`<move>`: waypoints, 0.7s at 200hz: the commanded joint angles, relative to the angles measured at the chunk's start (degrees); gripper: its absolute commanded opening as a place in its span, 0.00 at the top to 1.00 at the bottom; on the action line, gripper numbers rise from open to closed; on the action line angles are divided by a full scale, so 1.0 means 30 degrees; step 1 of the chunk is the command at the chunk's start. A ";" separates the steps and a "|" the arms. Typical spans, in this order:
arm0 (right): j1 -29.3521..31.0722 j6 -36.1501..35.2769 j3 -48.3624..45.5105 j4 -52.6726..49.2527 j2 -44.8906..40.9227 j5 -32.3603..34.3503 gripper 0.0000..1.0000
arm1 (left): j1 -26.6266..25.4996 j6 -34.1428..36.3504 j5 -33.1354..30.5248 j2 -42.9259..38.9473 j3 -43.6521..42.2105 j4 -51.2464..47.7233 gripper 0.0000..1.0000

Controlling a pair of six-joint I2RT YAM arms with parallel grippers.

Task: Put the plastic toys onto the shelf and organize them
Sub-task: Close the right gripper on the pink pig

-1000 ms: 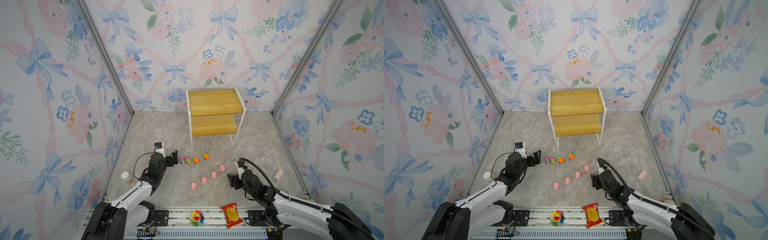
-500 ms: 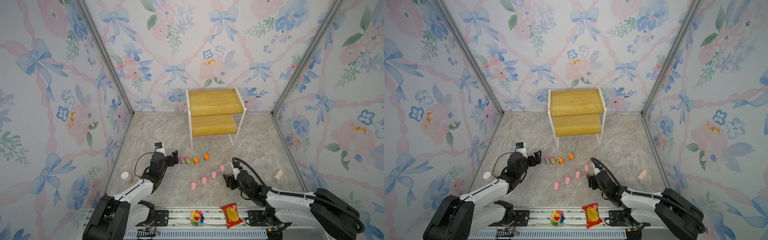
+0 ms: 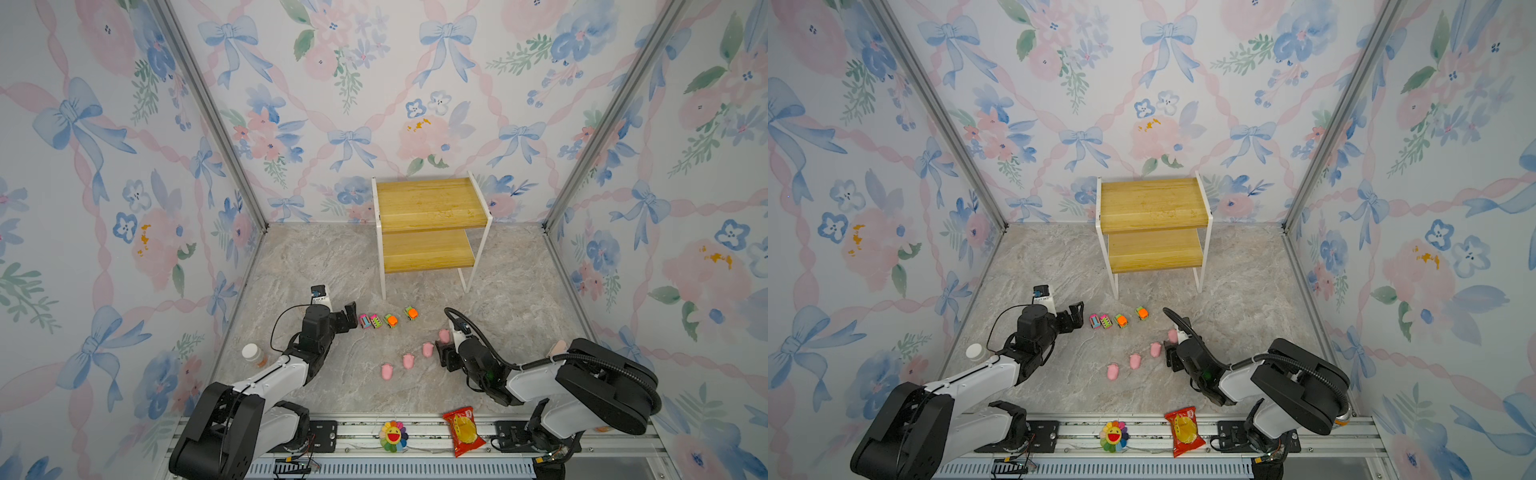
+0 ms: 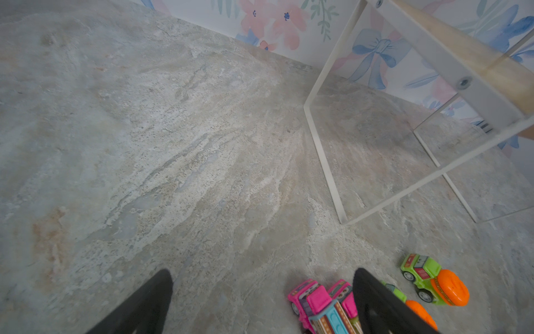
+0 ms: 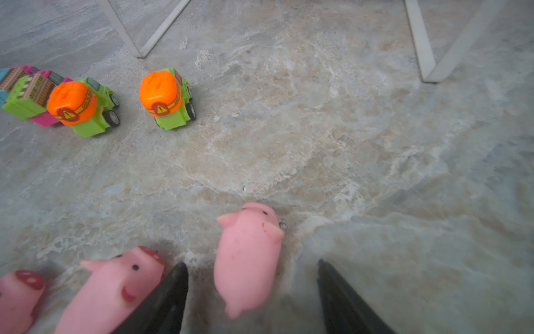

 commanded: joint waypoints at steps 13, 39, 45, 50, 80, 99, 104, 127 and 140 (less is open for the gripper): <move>0.0134 0.0031 0.0090 -0.0053 0.0666 0.0526 0.28 | -0.0120 0.0212 -0.0132 0.0028 0.0252 0.0351 0.02; -0.0031 -0.0133 0.0234 0.0113 0.1128 0.0764 0.30 | -0.0086 0.0273 -0.0198 0.0260 0.0260 0.0522 0.02; -0.0068 -0.0149 0.0247 0.0222 0.1222 0.0882 0.31 | -0.0096 0.0280 -0.0107 0.0365 0.0312 0.0563 0.02; -0.0109 -0.0151 0.0195 0.0331 0.1301 0.0942 0.32 | -0.0109 0.0288 -0.0044 0.0494 0.0332 0.0602 0.02; -0.0445 -0.0192 0.0047 0.0916 0.1750 0.0922 0.38 | -0.0112 0.0273 0.0156 0.1054 0.0585 0.0742 0.02; -0.0533 -0.0346 0.0048 0.1188 0.2061 0.0895 0.43 | -0.0107 0.0317 0.0158 0.1192 0.0648 0.0800 0.02; -0.0563 -0.0394 0.0047 0.1290 0.2131 0.0798 0.44 | -0.0089 0.0331 0.0141 0.1208 0.0642 0.0801 0.02; -0.0652 -0.0733 0.0047 0.1770 0.2509 0.0588 0.47 | -0.0086 0.0432 0.0139 0.1286 0.0714 0.0816 0.02; -0.0714 -0.0840 0.0048 0.2010 0.2688 0.0467 0.50 | -0.0108 0.0448 0.0059 0.1285 0.0686 0.0831 0.02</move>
